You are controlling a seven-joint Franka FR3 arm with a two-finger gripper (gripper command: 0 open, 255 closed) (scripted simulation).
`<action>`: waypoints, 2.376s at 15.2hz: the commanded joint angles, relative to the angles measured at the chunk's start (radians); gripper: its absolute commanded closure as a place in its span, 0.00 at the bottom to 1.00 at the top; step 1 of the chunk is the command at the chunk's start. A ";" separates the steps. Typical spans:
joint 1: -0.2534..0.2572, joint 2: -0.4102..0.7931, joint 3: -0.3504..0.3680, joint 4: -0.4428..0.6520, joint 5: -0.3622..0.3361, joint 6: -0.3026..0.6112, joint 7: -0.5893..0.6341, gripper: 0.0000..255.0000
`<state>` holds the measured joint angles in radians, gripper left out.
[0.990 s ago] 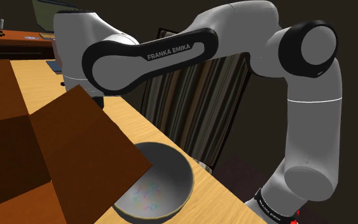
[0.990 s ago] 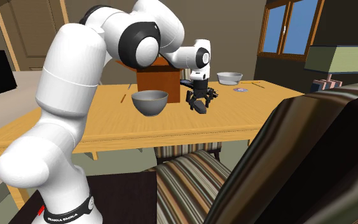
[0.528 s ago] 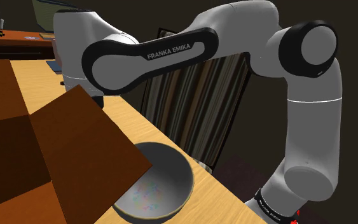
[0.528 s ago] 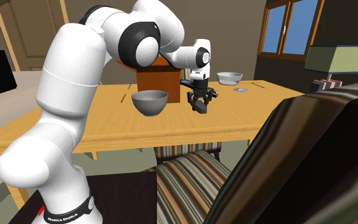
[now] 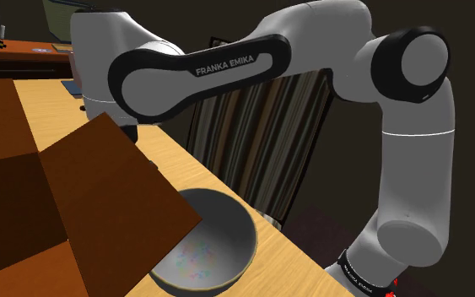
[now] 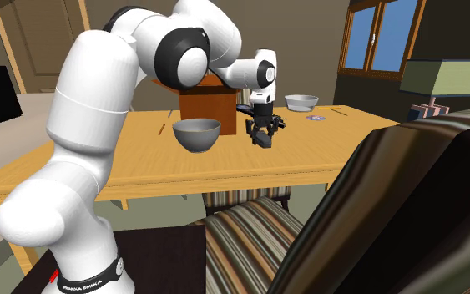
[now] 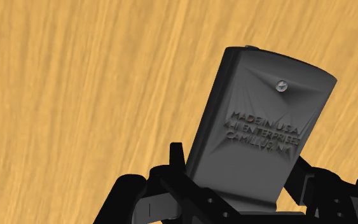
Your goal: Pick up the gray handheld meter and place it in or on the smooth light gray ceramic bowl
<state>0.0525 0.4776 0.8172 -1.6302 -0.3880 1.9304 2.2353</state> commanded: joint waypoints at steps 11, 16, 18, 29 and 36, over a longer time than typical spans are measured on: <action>0.005 -0.036 0.021 0.116 0.036 -0.139 -0.028 1.00; 0.015 -0.041 0.025 0.178 0.044 -0.203 -0.037 1.00; 0.020 -0.042 0.026 0.206 0.045 -0.230 -0.039 1.00; 0.073 -0.021 0.025 0.392 0.034 -0.390 -0.050 1.00; -0.056 -0.251 0.095 0.125 0.190 -0.302 -0.048 1.00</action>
<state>0.0274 0.2789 0.8985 -1.4418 -0.2362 1.6023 2.1922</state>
